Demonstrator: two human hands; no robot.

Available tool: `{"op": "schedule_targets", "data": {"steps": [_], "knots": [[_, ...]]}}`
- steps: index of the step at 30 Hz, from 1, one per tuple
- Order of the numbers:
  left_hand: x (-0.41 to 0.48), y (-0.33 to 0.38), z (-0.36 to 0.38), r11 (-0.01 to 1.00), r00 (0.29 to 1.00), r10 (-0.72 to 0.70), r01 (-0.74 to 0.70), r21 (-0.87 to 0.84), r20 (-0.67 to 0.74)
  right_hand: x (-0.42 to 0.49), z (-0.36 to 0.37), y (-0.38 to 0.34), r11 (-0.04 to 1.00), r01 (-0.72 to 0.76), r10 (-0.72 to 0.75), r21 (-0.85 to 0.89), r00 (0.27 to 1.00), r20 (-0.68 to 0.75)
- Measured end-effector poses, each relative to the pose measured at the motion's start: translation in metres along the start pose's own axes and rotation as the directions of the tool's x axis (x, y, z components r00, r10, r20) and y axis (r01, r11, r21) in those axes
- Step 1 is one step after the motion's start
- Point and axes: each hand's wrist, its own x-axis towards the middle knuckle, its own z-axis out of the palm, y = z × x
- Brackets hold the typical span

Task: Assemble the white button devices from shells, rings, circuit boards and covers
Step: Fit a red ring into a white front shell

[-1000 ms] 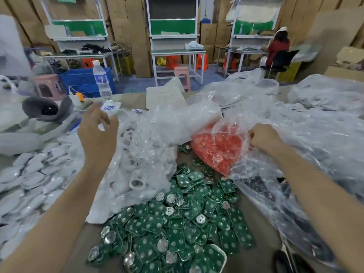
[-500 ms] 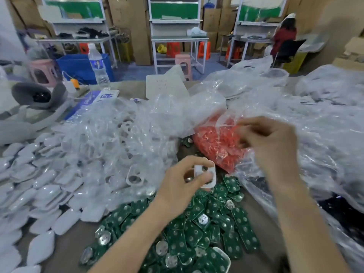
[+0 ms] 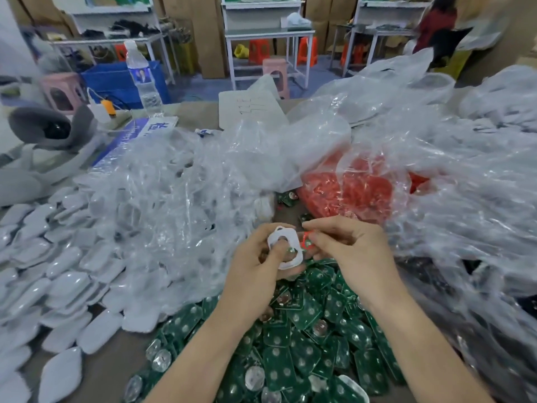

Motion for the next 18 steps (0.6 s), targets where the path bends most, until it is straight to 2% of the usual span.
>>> {"op": "schedule_targets", "data": {"steps": [5,8,11,14,18], "knots": [[0.0029,-0.0012,-0.0059,0.995,0.995,0.095,-0.095,0.015,0.043,0.0016,0.0007,0.0031,0.974,-0.069,0.083,0.216,0.995,-0.055],[0.0025,-0.0033,-0.0057,0.995,0.994,0.089,-0.086,-0.052,0.068,0.0018,-0.001,0.0028,0.967,-0.098,0.113,0.236,0.992,-0.052],[0.0021,-0.0015,-0.0052,0.999,0.997,0.048,-0.047,-0.017,0.068,0.0022,-0.0042,0.0025,0.973,-0.119,0.127,0.197,0.992,-0.028],[0.0022,-0.0004,-0.0081,0.995,0.996,-0.002,0.011,-0.1,0.088,0.0025,-0.0046,0.0018,0.984,-0.123,0.125,0.129,0.992,-0.006],[0.0015,-0.0014,-0.0082,0.991,0.998,0.055,-0.055,0.121,0.007,0.0009,-0.0033,0.0007,0.996,-0.043,0.044,-0.081,0.999,0.01]]}}
